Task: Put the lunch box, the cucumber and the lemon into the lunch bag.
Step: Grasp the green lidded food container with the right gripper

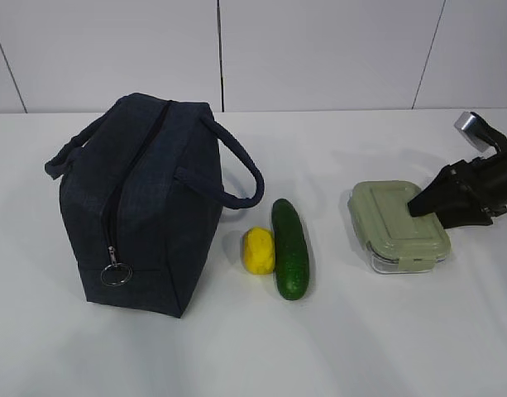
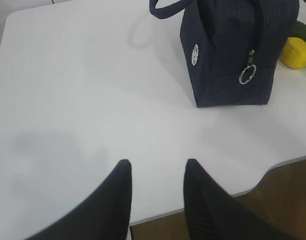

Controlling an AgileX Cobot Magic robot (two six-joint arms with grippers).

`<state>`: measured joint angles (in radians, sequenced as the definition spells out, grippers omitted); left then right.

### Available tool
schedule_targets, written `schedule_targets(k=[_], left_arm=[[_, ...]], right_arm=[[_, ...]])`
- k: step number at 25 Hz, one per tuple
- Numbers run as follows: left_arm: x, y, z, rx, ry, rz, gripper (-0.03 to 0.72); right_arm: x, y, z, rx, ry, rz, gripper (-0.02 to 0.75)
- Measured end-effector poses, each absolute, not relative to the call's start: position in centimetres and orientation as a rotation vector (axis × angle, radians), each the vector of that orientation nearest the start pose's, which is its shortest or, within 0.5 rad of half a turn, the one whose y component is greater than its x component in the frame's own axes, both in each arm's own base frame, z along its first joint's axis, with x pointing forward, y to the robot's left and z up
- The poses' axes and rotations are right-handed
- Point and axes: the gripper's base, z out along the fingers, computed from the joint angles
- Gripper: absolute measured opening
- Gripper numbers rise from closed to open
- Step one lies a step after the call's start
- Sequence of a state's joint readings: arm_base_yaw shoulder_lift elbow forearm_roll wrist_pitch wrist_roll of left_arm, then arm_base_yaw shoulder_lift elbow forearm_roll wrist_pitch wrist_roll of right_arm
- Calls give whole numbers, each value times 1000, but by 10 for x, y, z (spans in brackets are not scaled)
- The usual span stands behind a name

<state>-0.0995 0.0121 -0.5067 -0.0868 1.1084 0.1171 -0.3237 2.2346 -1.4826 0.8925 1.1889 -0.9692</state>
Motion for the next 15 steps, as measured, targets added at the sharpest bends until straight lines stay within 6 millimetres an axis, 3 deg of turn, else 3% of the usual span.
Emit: schedule_targets(k=[15], left_arm=[[-7, -6, 276, 233, 2083, -93, 239]], right_arm=[[403, -65, 116, -124, 2701, 1159, 532]])
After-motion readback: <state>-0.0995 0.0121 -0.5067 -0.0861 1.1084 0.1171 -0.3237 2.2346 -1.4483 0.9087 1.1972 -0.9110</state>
